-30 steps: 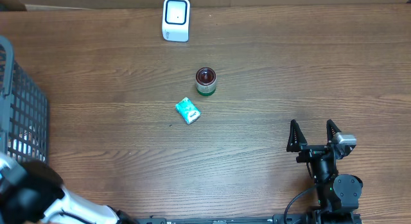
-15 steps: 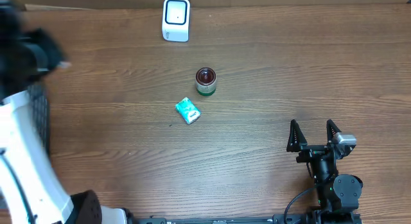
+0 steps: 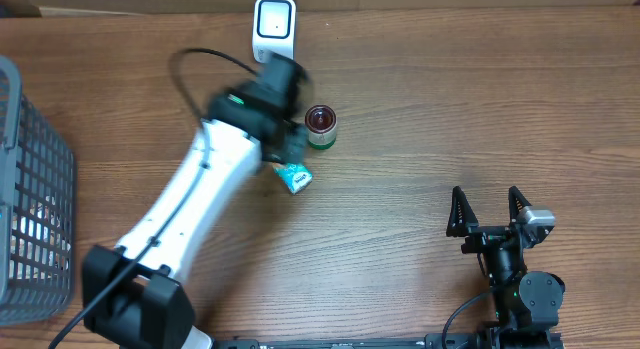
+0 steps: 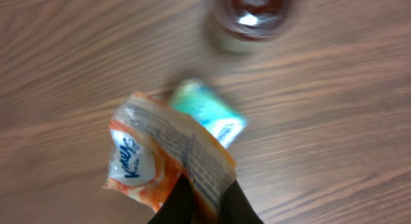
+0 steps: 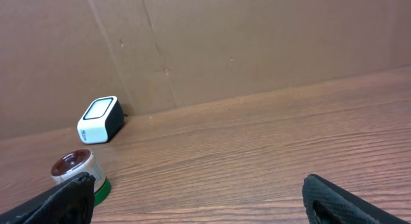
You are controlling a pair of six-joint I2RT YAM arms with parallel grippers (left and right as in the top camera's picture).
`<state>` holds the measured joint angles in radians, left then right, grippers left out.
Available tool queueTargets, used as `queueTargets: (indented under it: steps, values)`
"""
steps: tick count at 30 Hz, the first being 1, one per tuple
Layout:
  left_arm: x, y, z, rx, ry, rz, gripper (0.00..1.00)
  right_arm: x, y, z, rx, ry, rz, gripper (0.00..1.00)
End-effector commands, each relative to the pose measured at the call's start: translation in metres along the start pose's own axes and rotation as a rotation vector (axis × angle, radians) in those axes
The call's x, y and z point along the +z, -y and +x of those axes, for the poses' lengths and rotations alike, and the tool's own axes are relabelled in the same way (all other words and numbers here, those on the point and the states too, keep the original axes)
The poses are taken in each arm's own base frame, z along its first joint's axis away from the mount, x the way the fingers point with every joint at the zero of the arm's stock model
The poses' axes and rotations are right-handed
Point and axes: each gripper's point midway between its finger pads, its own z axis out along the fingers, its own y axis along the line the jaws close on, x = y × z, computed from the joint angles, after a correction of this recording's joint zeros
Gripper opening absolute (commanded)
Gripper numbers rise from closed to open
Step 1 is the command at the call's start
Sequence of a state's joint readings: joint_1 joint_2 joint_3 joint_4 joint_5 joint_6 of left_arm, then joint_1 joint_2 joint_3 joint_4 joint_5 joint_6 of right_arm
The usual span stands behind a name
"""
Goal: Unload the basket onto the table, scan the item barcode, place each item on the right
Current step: 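Carry the Kleenex pack past the scanner and place it on the table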
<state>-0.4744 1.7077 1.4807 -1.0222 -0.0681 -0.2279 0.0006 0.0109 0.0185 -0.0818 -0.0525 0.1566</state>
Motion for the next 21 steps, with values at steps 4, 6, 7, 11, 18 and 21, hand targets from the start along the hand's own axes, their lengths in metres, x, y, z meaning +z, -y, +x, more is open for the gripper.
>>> queueTargets:
  steps: [4, 6, 7, 11, 18, 21]
  values:
    - [0.033, 0.062, 0.020, 0.232, 0.034, -0.006, 0.04, 0.000, 0.001, 0.002, 0.000, 0.002, 0.000, 1.00]
    - [0.045, 0.078, 0.028, 0.321, 0.029, 0.003, 0.04, 0.000, 0.001, 0.002, 0.000, 0.002, 0.000, 1.00]
    - [0.051, 0.083, 0.031, 0.347, 0.025, -0.005, 0.04, 0.000, 0.001, 0.002, 0.000, 0.002, 0.001, 1.00]
    - [0.074, 0.090, 0.036, 0.400, 0.016, -0.066, 0.07, 0.000, 0.001, 0.002, 0.000, 0.002, 0.001, 1.00]
    - [0.087, 0.083, 0.026, 0.381, 0.028, -0.108, 0.49, 0.000, 0.001, 0.002, 0.000, 0.002, 0.000, 1.00]
    - [0.072, 0.076, 0.009, 0.357, 0.052, -0.132, 0.49, 0.000, 0.001, 0.002, 0.000, 0.002, 0.001, 1.00]
